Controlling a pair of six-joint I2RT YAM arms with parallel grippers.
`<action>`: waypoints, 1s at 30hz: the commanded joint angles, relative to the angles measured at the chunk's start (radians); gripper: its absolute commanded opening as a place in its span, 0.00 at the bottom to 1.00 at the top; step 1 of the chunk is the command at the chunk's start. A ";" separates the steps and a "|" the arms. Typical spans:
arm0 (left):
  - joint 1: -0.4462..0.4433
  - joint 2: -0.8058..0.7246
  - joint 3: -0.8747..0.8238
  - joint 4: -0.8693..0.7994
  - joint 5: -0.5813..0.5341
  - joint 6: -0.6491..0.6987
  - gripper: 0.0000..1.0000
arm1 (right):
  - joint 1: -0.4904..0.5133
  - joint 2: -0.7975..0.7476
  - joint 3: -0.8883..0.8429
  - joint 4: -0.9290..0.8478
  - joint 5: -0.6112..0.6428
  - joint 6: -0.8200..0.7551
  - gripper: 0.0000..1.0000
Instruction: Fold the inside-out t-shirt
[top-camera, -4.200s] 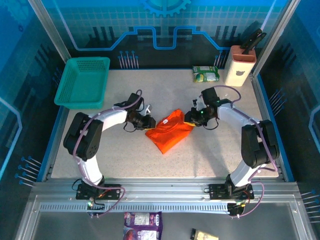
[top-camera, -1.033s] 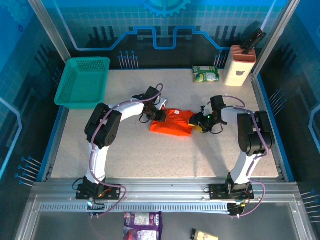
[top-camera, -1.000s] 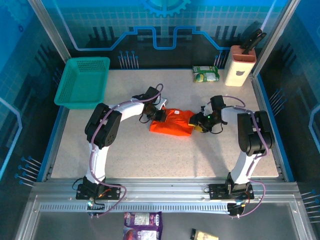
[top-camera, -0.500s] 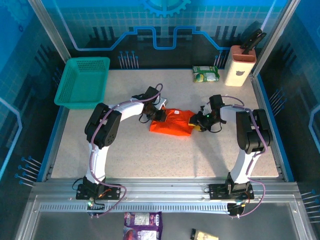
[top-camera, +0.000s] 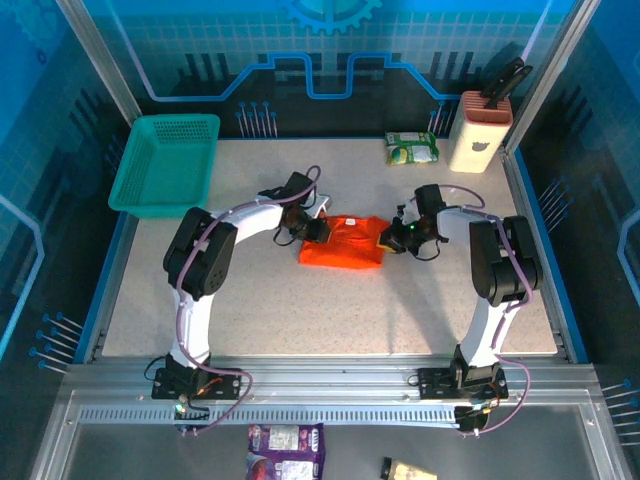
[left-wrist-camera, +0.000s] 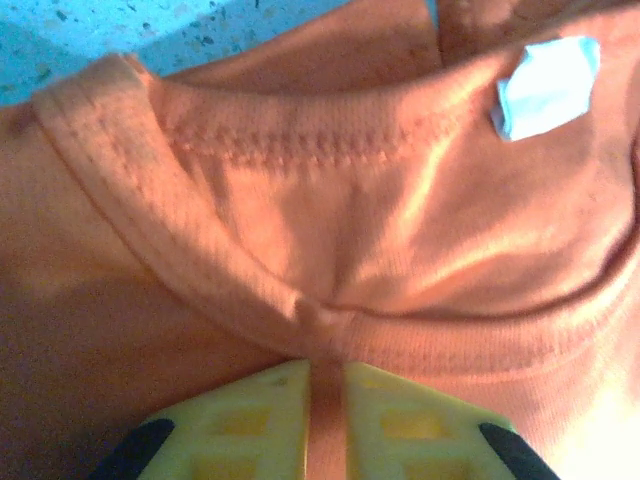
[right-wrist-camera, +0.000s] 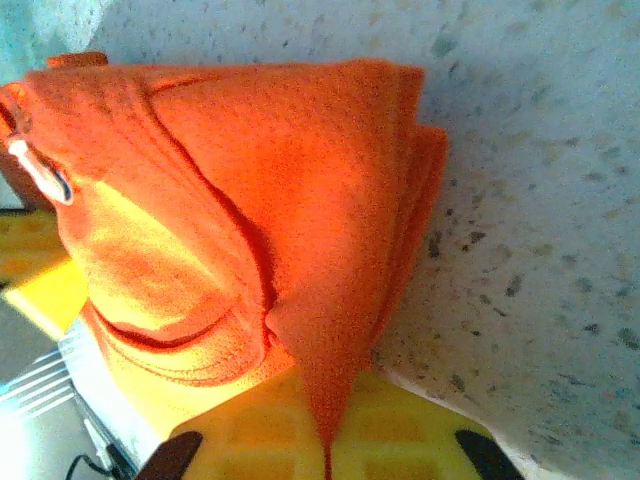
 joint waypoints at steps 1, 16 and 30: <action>0.018 -0.135 -0.023 -0.016 -0.006 -0.015 0.23 | -0.014 0.001 0.077 -0.167 0.117 -0.109 0.04; 0.110 -0.385 -0.212 0.002 0.005 -0.050 0.30 | -0.169 0.122 0.466 -0.565 0.731 -0.532 0.00; 0.163 -0.443 -0.360 0.054 -0.002 -0.073 0.30 | -0.409 0.246 0.651 -0.336 0.952 -0.665 0.00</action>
